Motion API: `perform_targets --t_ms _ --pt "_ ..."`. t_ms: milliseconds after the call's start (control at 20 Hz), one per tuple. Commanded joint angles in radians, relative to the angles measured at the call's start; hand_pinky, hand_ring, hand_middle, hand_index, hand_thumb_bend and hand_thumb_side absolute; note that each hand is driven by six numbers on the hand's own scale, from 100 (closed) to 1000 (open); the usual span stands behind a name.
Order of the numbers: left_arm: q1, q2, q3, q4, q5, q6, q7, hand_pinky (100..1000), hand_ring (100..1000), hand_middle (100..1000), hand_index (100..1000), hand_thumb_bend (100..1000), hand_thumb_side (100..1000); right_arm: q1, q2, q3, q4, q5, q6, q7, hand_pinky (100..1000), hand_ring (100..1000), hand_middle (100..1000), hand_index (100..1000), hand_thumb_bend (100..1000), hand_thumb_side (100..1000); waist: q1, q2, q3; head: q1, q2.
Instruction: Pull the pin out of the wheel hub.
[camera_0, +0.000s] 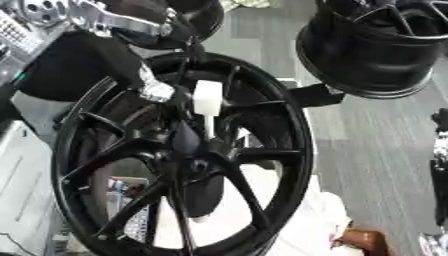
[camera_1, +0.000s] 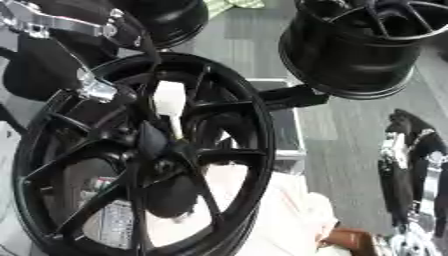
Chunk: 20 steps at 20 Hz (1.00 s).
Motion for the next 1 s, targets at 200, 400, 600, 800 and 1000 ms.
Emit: perform_targets --t_ms 200,400,600,800,1000 --pt "-0.026 -0.004 0.000 0.017 -0.034 0.004 0.000 852 855 786 919 370 837 -0.004 -0.011 -0.003 -0.012 -0.005 0.001 0.000 887 836 679 749 100 723 0.001 -0.015 -0.002 -0.002 -0.003" --pt "-0.025 -0.013 -0.009 0.033 -0.041 -0.005 0.000 851 854 784 917 382 846 -0.005 -0.010 -0.003 -0.012 -0.008 0.001 0.000 887 836 679 749 100 725 0.001 -0.015 -0.004 0.001 -0.001" --pt "-0.026 -0.025 -0.010 0.049 -0.060 -0.014 0.000 851 855 784 916 392 835 -0.006 -0.009 -0.002 -0.012 -0.010 0.001 0.001 887 836 679 749 100 726 0.001 -0.014 -0.005 0.002 0.003" --pt "-0.024 -0.040 -0.012 0.071 -0.078 -0.023 0.000 852 857 789 915 385 847 -0.007 -0.008 -0.002 -0.012 -0.010 0.002 0.002 887 836 678 749 100 728 0.000 -0.012 -0.007 0.005 0.003" --pt "-0.021 -0.052 -0.019 0.088 -0.088 -0.034 0.000 850 858 791 913 384 857 -0.008 -0.007 -0.001 -0.012 -0.011 0.002 0.002 887 836 678 750 100 729 0.000 -0.011 -0.009 0.005 0.003"
